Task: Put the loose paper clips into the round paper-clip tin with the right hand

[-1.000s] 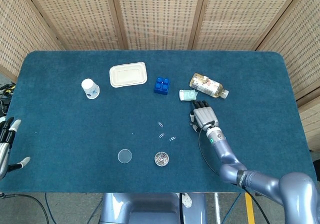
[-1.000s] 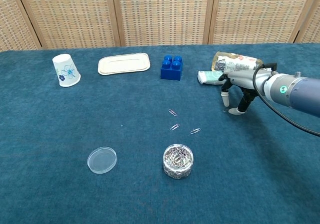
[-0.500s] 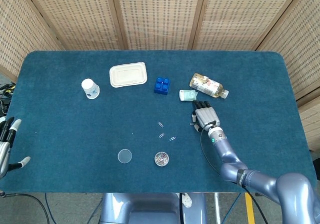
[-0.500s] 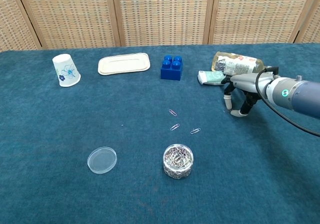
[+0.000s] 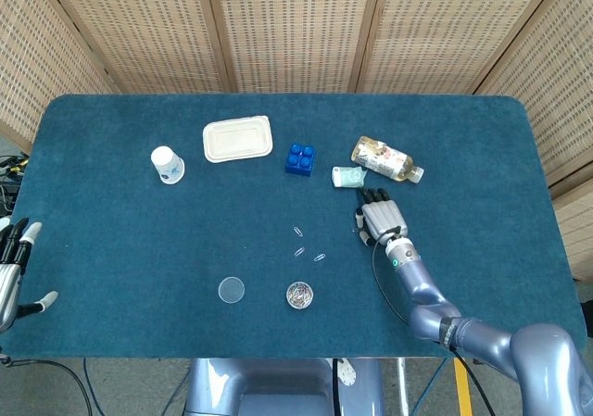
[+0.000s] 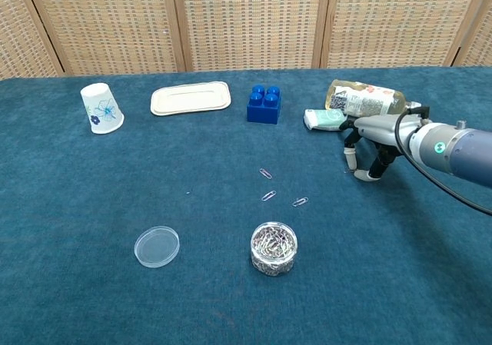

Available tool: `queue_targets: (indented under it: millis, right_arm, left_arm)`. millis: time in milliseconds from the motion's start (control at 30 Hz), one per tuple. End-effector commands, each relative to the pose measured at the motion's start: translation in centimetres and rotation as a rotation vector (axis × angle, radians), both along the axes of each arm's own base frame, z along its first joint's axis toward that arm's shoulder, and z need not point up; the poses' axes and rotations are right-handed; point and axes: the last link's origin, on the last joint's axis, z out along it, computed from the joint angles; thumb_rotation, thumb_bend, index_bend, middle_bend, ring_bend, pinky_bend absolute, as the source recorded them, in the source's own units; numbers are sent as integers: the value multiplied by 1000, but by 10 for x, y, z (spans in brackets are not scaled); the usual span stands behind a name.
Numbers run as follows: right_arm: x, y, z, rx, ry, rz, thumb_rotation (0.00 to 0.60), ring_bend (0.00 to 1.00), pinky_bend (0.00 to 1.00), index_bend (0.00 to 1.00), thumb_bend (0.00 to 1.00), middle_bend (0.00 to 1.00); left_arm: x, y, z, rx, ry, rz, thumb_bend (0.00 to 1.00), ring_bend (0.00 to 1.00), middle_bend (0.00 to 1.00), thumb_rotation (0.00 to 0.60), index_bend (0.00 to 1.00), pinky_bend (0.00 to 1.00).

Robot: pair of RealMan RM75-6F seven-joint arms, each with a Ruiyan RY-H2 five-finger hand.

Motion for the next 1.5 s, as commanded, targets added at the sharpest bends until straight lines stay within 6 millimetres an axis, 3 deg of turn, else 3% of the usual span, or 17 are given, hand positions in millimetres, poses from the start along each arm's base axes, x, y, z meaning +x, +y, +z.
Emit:
queue_targets:
  millis: [33, 1000, 1167, 1500]
  right_arm:
    - [0, 0, 0, -1, 0, 3, 600, 0, 0, 695, 392, 0]
    - [11, 7, 14, -40, -47, 70, 600, 0, 0, 695, 392, 9]
    - [20, 16, 20, -31, -55, 116, 600, 0, 0, 695, 391, 10]
    - [57, 55, 35, 58, -89, 258, 600, 0, 0, 695, 392, 10]
  left_arm:
    - [0, 0, 0, 0, -1, 0, 0, 0, 0, 600, 0, 0]
    - [1, -2, 0, -5, -1, -6, 0, 0, 0, 600, 0, 0]
    - [2, -2, 1, -5, -6, -10, 0, 0, 0, 600, 0, 0]
    - [4, -4, 1, -13, -12, -25, 0, 0, 0, 600, 0, 0]
